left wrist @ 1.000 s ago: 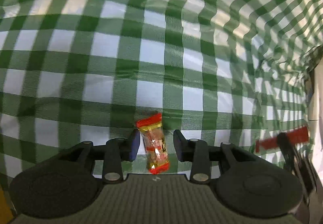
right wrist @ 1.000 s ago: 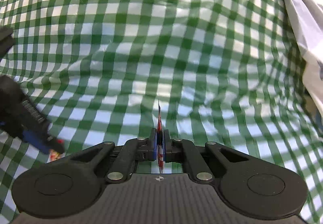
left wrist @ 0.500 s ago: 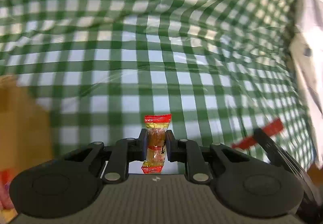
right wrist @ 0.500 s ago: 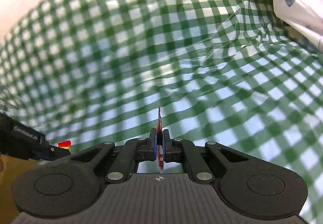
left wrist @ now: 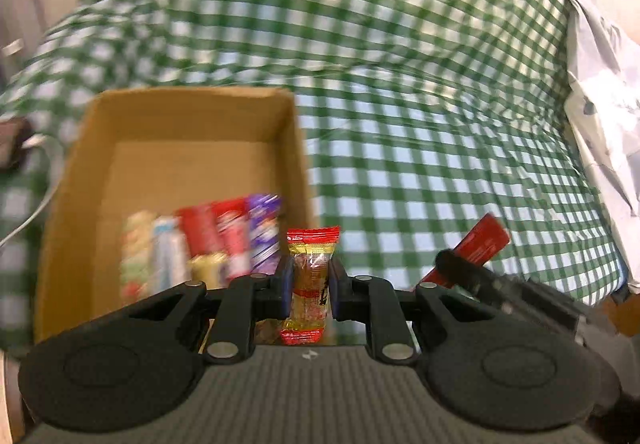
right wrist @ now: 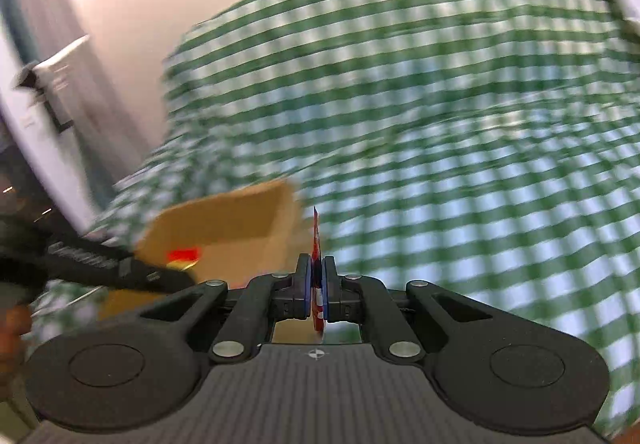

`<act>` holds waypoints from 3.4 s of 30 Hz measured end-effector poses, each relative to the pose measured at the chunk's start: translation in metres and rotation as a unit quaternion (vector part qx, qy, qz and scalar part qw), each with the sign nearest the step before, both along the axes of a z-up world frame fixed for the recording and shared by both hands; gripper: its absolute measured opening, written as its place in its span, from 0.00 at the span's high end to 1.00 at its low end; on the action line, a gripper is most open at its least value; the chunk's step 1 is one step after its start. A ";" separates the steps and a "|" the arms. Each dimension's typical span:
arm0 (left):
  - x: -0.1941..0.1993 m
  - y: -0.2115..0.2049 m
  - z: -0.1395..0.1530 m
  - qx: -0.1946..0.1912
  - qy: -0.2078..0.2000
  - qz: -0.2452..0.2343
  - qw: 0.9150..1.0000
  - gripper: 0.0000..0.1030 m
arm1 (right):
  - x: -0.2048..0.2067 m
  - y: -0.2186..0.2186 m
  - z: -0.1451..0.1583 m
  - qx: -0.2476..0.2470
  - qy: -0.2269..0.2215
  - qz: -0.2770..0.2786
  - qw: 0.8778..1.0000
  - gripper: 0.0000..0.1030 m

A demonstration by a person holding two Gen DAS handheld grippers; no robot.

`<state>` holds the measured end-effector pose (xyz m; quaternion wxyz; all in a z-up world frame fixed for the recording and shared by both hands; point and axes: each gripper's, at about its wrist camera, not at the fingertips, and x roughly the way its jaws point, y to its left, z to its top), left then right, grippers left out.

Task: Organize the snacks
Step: 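Carry the orange candy and red wafer stick over the box with both tools, then lower both tools into the box and open them to release the snacks, then lift both open tools away from the box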

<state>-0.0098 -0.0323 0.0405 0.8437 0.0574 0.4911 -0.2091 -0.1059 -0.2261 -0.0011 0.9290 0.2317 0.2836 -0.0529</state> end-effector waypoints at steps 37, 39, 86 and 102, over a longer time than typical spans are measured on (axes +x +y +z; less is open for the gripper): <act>-0.032 0.148 0.003 -0.021 -0.042 0.061 0.997 0.81 | -0.022 0.165 0.035 -0.087 0.047 0.095 0.990 0.96; -0.025 0.145 0.002 -0.016 -0.045 0.061 0.997 0.81 | -0.016 0.164 0.033 -0.086 0.050 0.097 0.990 0.96; 0.055 0.125 -0.053 0.066 -0.026 0.073 0.995 0.00 | 0.070 0.153 -0.017 -0.118 0.115 0.082 0.983 0.06; -0.051 0.145 -0.024 0.101 -0.104 0.076 0.987 0.00 | -0.021 0.187 0.022 -0.170 0.061 0.056 0.982 0.01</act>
